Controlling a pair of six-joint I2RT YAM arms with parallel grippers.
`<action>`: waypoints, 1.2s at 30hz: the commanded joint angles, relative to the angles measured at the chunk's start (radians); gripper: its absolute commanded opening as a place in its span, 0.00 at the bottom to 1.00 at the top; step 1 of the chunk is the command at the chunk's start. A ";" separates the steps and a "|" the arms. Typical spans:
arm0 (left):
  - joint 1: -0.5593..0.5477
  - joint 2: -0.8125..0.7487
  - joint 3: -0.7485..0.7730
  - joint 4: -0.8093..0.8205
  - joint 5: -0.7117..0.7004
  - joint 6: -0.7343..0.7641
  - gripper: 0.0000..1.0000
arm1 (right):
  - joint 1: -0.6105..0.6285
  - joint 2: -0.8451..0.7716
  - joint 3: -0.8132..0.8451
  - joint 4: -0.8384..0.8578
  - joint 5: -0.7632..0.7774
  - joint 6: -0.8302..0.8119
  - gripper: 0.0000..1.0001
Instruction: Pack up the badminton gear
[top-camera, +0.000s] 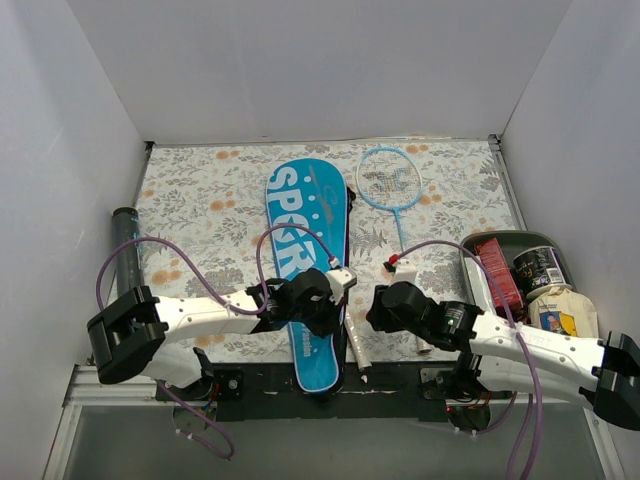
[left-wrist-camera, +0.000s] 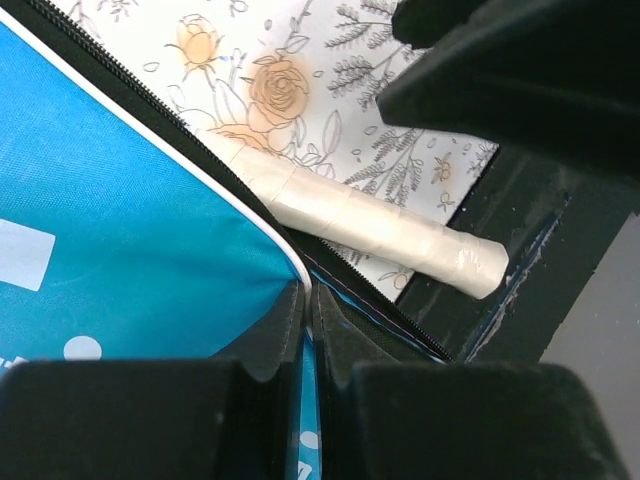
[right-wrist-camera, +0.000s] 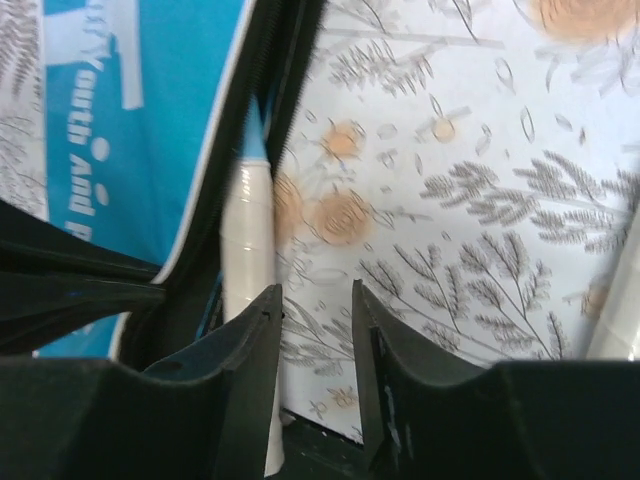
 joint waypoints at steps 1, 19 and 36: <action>-0.028 -0.040 0.023 0.067 0.053 0.061 0.00 | 0.001 -0.101 -0.099 0.021 -0.055 0.078 0.37; -0.057 -0.146 -0.036 0.110 0.033 0.075 0.00 | 0.001 -0.103 -0.202 0.231 -0.266 0.113 0.28; -0.070 -0.132 -0.029 0.110 0.031 0.079 0.00 | 0.003 -0.086 -0.246 0.222 -0.270 0.121 0.43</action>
